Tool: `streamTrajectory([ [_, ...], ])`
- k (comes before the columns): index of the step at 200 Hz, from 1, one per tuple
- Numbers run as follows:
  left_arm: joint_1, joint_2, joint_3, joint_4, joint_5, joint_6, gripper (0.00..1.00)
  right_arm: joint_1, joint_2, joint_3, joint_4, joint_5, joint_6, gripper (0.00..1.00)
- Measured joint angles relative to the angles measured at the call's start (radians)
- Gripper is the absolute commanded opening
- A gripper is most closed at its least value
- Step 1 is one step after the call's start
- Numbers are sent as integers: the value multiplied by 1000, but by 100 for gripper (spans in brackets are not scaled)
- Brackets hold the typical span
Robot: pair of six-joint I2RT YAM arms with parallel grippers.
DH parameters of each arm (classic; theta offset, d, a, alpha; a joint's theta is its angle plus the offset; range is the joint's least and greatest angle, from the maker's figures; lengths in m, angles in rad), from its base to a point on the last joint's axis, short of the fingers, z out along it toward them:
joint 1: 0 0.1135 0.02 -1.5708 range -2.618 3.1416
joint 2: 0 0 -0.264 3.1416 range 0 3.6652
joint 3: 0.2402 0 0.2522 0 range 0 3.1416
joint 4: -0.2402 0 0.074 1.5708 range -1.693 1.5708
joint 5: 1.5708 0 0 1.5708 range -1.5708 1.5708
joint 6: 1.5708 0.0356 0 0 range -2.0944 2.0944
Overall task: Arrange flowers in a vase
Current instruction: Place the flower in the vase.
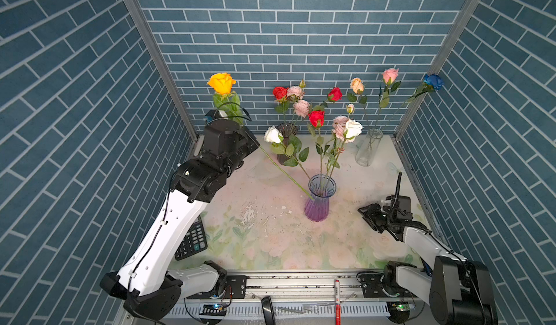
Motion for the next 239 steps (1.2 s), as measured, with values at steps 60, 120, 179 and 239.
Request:
streamTrajectory([
  [60, -214, -54, -106, 317, -102, 222, 0, 0, 0, 0, 0, 0, 0, 44],
  [120, -349, -64, -254, 735, 2, 517, 0, 0, -2, 0, 0, 0, 0, 44],
  [179, -384, -31, -285, 878, 116, 679, 0, 0, -6, 0, 0, 0, 0, 44],
  [239, -387, -27, -306, 896, 156, 754, 0, 0, -6, 0, 0, 0, 0, 44],
])
